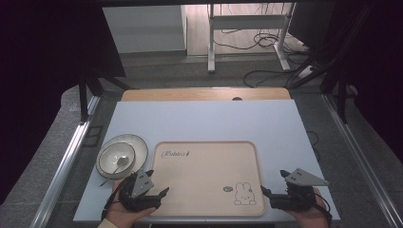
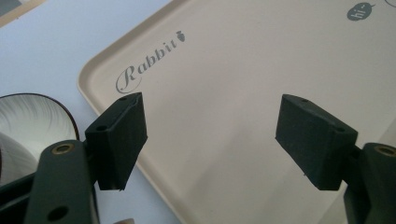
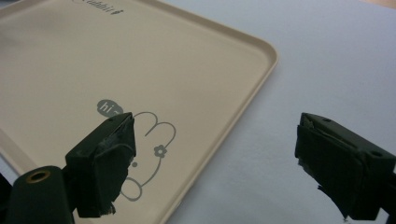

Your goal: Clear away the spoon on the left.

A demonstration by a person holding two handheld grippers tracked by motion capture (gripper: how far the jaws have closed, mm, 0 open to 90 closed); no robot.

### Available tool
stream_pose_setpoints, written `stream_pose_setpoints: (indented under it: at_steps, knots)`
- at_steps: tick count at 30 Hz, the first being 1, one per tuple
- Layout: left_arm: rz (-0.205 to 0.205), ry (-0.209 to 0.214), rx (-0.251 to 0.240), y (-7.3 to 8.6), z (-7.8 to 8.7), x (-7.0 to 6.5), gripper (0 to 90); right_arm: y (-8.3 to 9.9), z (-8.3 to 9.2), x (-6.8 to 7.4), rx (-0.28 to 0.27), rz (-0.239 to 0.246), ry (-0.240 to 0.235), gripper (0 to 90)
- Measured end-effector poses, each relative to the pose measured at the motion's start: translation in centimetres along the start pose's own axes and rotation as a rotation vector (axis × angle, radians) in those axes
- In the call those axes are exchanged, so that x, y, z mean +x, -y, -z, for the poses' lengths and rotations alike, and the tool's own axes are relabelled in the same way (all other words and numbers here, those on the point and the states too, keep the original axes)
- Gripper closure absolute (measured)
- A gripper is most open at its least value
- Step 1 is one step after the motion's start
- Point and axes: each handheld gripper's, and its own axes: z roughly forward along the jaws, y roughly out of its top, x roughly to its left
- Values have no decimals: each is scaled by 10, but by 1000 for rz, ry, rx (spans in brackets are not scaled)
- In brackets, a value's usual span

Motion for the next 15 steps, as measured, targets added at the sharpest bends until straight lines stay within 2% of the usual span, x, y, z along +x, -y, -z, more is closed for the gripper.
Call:
stream_pose_setpoints:
  at_steps: [6, 8, 15]
  knots:
    - [22, -16, -13, -2, 1, 3, 250, 3, 1, -3, 1, -15, -11, 138]
    - [27, -25, -16, -2, 1, 5, 250, 4, 0, -6, -3, -31, -17, 140]
    - [45, -49, -25, -2, 3, 10, 251, 6, -4, -15, 4, -42, -36, 150]
